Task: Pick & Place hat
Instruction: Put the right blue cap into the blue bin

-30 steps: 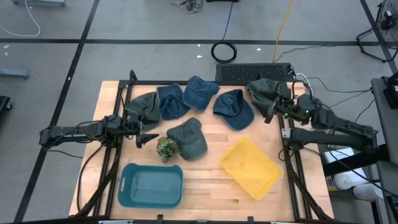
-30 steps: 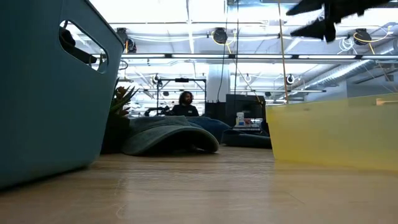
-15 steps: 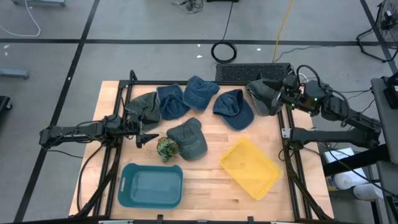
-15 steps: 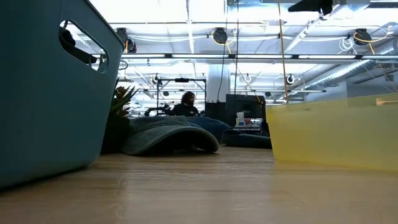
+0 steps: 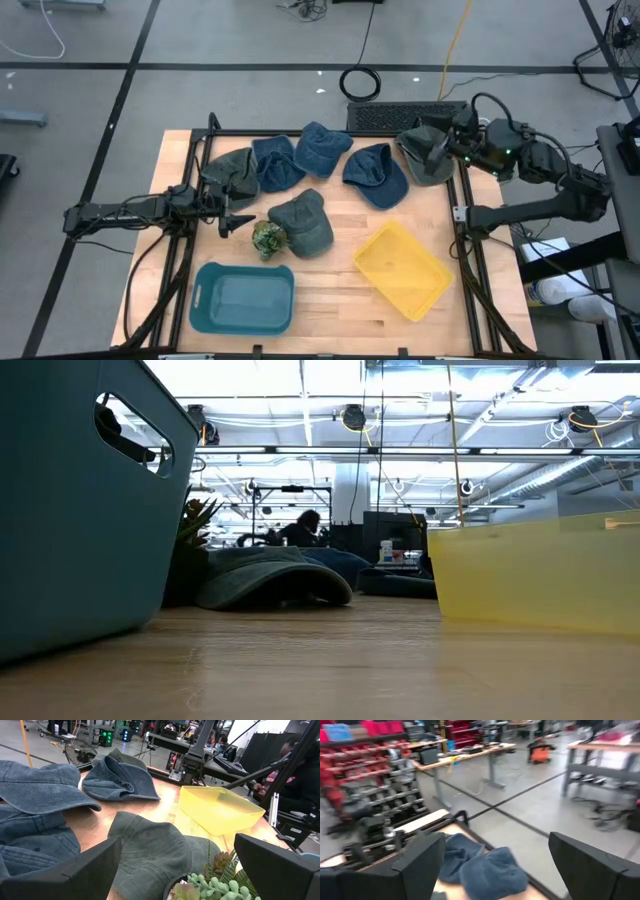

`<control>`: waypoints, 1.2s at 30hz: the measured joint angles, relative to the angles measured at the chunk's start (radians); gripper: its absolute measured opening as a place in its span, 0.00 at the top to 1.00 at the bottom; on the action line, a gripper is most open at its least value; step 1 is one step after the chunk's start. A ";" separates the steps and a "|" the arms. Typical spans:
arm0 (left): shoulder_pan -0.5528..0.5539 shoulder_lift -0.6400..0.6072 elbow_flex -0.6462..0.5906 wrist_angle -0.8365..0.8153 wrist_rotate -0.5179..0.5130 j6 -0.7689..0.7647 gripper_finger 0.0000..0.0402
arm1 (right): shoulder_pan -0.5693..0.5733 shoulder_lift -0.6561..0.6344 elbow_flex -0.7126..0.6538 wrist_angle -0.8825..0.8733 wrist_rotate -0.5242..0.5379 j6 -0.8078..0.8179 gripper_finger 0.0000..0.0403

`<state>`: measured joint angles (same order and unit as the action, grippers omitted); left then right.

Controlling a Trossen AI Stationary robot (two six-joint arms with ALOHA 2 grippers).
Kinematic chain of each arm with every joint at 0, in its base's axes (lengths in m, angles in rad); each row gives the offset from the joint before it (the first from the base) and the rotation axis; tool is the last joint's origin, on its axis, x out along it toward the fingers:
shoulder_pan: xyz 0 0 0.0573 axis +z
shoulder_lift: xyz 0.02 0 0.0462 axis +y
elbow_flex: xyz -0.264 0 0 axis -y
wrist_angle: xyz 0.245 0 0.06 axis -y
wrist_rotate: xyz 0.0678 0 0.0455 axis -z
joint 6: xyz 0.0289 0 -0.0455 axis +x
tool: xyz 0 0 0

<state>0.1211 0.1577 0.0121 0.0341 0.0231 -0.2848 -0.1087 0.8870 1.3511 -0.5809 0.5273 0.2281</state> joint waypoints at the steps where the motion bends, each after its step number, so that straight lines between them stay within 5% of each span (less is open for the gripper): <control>1: 0.000 0.000 0.000 0.000 0.000 0.000 0.01 | 0.020 0.010 0.004 0.000 0.044 -0.006 0.14; 8: 0.000 0.000 0.000 0.000 0.000 0.000 0.01 | 0.162 0.083 0.008 0.000 0.328 0.032 0.14; 17: 0.000 0.000 0.000 0.000 0.000 0.000 0.01 | 0.266 0.180 0.008 0.058 0.542 0.127 0.14; 36: 0.000 0.000 0.000 0.000 0.000 0.000 0.01 | 0.330 0.301 0.008 0.263 0.629 0.127 0.14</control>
<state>0.1211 0.1577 0.0122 0.0340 0.0231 -0.2852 0.2213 1.1883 1.3590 -0.3182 1.1564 0.3550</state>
